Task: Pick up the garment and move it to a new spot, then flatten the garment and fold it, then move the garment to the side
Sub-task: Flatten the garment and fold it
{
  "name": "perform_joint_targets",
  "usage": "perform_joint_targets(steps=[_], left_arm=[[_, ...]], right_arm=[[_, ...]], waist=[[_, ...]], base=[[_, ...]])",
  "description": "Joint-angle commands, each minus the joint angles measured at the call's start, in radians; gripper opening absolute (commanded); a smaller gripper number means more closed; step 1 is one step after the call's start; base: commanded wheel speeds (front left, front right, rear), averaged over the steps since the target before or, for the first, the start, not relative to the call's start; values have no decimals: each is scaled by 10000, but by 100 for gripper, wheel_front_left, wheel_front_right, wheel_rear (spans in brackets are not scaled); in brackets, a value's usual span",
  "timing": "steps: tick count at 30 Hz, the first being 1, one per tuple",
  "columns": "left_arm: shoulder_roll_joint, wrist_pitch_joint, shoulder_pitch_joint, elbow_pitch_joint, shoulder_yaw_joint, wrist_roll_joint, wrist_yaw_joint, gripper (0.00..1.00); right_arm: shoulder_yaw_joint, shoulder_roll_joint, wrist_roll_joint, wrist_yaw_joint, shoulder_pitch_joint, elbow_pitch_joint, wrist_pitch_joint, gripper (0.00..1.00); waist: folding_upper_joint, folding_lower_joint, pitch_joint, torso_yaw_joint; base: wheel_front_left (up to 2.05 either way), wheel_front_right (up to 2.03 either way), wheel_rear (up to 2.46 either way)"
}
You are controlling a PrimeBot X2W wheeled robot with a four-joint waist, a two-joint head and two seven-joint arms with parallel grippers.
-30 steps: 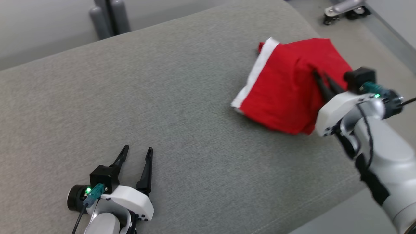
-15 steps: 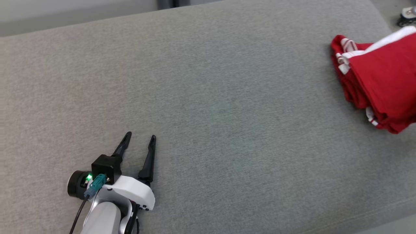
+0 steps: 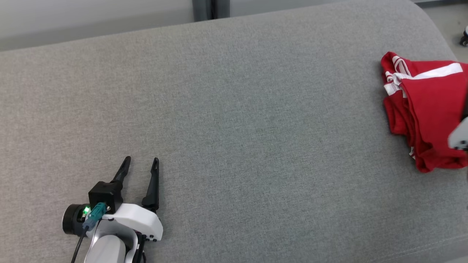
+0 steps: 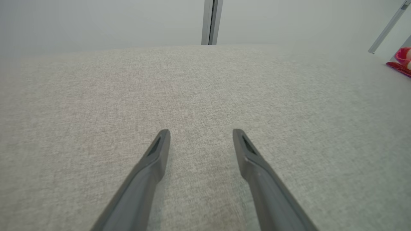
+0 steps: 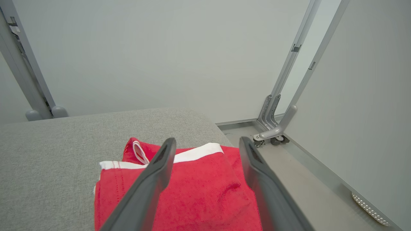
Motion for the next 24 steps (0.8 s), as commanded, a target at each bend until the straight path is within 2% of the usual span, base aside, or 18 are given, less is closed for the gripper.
perform_joint_targets(steps=[1,5,10,17,24], left_arm=[[53,3,96,-57,81,-50,91,100],[51,3,276,-151,209,-168,180,100],[53,3,427,-200,251,-323,277,100],[53,3,646,-232,180,-541,422,100],[48,3,807,-269,139,-634,529,100]], right_arm=[[-58,236,-131,-3,219,-365,-35,100],[348,1283,-387,-3,897,-1530,-27,100],[1376,1932,76,-3,1827,-2462,-26,100],[2800,2166,819,-3,3051,-3245,-26,100],[3556,2159,1536,-3,3847,-3589,-26,100]], waist=[[0,0,-176,46],[0,0,-477,173],[0,0,-797,441],[0,0,-1136,914],[0,0,-1397,1272]], base=[[0,0,0],[0,0,0],[0,0,0],[0,0,0],[0,0,0]])
